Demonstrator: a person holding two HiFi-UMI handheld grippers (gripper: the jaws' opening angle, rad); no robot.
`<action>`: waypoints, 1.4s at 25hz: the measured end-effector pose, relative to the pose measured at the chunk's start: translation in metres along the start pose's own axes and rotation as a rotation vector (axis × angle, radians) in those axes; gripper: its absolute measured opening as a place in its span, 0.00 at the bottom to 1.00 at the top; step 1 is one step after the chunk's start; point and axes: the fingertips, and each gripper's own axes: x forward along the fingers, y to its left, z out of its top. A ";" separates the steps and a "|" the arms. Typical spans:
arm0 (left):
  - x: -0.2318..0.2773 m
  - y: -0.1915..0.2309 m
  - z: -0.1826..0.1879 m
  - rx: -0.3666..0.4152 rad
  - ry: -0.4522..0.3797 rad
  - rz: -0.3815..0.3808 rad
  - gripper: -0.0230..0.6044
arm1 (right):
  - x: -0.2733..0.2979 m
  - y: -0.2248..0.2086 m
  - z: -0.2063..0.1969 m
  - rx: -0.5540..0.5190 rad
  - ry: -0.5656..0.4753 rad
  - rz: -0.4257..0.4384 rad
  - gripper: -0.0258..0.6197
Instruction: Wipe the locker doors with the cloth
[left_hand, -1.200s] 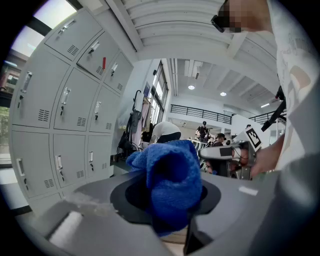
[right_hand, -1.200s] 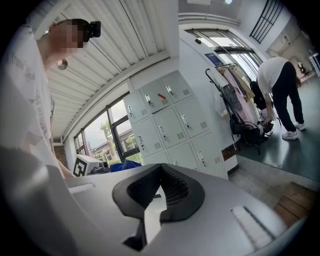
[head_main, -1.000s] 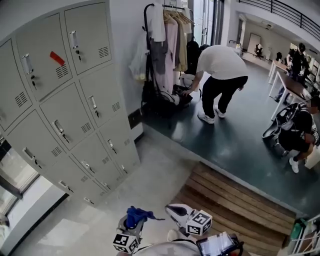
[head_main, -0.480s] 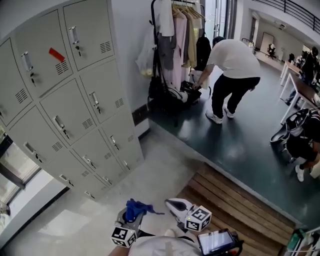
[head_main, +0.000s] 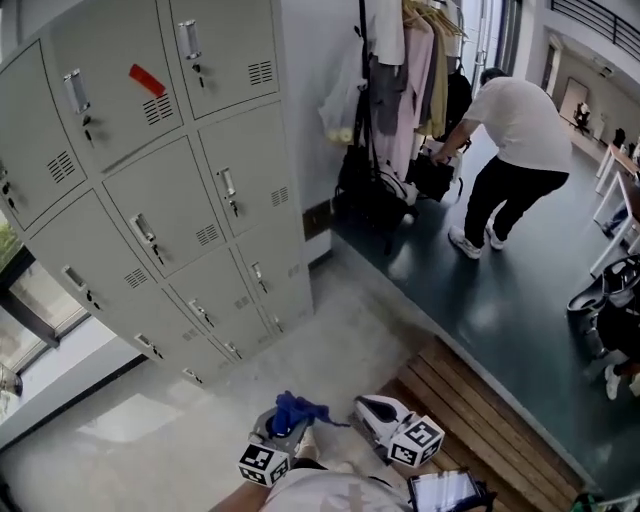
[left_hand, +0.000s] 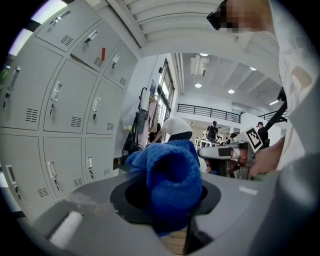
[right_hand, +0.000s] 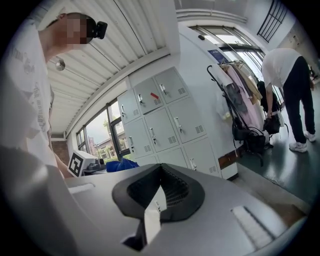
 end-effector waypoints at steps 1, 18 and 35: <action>0.008 0.007 0.003 -0.002 -0.004 -0.008 0.27 | 0.007 -0.006 0.003 -0.003 0.005 -0.007 0.04; 0.070 0.168 0.075 0.000 -0.075 -0.068 0.27 | 0.166 -0.044 0.066 -0.106 0.040 -0.017 0.04; -0.188 0.335 0.040 -0.063 -0.122 0.098 0.27 | 0.339 0.186 0.005 -0.197 0.109 0.119 0.04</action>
